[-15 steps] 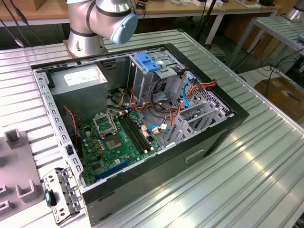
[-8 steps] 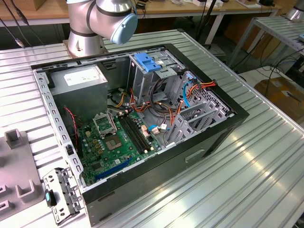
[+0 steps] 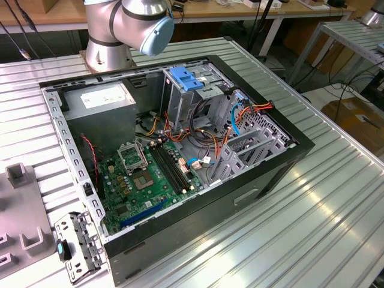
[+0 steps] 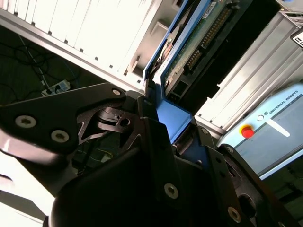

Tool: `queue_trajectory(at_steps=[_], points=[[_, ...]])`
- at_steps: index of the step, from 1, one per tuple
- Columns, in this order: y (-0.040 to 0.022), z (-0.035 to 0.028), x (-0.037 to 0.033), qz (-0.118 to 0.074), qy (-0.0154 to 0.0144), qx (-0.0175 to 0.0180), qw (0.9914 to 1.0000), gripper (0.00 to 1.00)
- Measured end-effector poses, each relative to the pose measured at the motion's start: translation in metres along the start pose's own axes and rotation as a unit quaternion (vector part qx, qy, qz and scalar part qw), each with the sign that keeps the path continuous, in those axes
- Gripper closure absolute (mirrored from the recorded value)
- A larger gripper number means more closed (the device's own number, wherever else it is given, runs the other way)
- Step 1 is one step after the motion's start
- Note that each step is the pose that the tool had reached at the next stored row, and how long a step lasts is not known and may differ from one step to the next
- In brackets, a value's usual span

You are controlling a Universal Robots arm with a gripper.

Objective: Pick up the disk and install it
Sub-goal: 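Pick up the disk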

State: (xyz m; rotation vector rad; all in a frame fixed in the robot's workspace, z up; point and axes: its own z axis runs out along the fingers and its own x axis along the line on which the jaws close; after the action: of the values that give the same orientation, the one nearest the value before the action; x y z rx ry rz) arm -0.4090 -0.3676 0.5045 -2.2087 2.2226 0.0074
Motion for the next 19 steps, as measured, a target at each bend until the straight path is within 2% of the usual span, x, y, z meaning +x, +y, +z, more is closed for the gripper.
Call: queue_trajectory(at_steps=[2,7,9,19], points=[[-0.0008,0.0,0.0009,0.0,0.0,-0.0001,1.0,0.63],[-0.0019,-0.0001,0.0097,0.0,0.0,0.0,1.0,0.63],[-0.0029,0.0,0.0107,0.0,0.0,0.0,1.0,0.63],[-0.0204,-0.0001,0.0114,0.0,0.0,-0.0013,1.0,0.63]])
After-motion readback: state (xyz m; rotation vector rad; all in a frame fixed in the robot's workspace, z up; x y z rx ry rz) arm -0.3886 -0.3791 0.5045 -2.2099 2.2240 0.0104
